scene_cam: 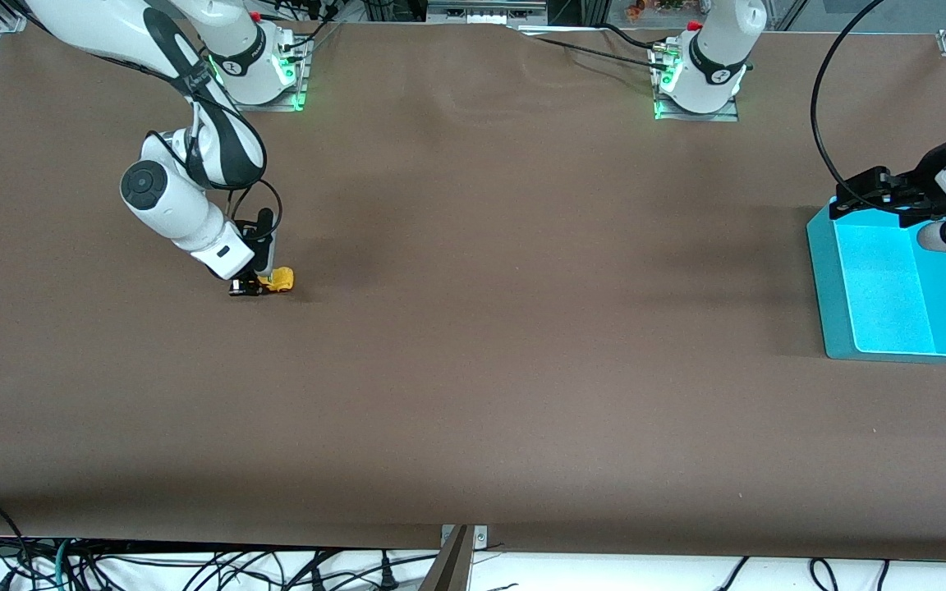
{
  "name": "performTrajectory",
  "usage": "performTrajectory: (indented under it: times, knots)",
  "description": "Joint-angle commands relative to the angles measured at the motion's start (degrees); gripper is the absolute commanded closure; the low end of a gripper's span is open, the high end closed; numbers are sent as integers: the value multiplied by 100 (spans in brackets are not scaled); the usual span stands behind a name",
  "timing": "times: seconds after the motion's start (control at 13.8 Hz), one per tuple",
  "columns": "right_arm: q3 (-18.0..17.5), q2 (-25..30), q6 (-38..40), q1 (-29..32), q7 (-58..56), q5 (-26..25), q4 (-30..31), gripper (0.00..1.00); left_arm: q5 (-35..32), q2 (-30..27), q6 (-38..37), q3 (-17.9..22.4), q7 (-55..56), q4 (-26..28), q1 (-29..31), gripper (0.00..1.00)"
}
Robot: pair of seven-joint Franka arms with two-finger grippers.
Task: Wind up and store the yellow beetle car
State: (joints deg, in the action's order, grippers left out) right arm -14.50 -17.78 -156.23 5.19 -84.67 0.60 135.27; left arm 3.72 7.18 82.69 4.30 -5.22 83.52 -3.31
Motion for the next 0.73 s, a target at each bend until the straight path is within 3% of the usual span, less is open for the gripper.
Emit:
performTrajectory:
  times: [0.0, 0.65]
  knots:
    - [-26, -216, -222, 79, 65, -16, 8, 100, -91, 73, -95, -17, 21, -152, -21, 0]
    - [210, -534, -461, 96, -119, -16, 43, 100, -91, 82, -113, -26, 21, -161, -188, 0]
